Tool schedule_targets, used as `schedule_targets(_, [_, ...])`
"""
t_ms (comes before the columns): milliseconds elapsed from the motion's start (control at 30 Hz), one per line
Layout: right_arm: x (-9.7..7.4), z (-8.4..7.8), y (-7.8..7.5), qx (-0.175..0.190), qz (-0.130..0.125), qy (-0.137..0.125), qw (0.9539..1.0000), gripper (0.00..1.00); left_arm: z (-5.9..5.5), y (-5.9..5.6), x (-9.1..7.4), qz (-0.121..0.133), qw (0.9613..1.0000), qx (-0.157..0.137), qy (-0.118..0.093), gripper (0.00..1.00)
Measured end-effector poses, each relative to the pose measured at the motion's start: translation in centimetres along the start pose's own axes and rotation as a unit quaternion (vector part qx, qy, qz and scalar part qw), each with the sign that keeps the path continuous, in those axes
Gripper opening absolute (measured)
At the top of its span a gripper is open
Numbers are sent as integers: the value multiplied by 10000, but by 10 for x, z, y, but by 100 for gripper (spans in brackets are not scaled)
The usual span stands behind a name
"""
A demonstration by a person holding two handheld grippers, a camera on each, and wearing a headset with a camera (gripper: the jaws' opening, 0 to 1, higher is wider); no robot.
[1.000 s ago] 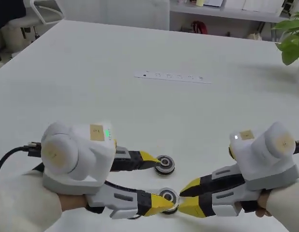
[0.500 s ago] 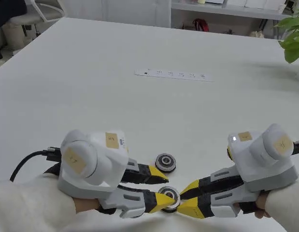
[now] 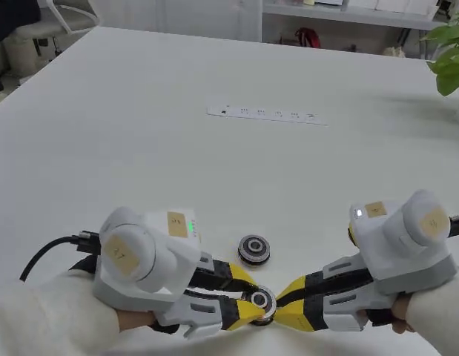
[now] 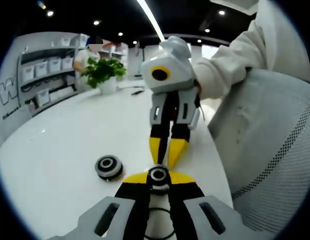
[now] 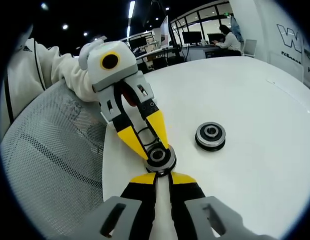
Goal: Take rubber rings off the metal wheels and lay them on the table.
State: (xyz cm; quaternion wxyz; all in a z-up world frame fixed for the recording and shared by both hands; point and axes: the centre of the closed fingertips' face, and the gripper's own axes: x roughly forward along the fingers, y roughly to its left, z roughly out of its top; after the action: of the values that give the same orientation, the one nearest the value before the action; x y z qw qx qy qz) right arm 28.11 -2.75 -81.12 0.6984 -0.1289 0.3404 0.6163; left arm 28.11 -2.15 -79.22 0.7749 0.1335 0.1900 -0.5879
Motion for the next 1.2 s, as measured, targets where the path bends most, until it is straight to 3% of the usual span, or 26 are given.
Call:
schedule_targets(300, [0,0,-2,62,-68,7,10000,1,1,1,0,56,9999,57,-82,14])
schedule_targets(600, [-2,0,-6,855,-9,-157,9962,0,0,2,0,87,9998,35,-161,14])
schedule_targets(800, [-6,1,-9,1593,70,-403,9864,0,0,2,0,96,9998,46,-192,14])
schedule_targets(967, [-10,4,-9,2152,243,-662,9740,0,0,3,0,106,9997,50,-215,14])
schedule_targets(1100, [-12,10,-9,2315,312,-841,9687,0,1,3,0,119,9996,53,-233,14])
schedule_targets(1200, [-11,10,-7,2275,289,-806,9700,0,1,3,0,126,9996,69,-239,14])
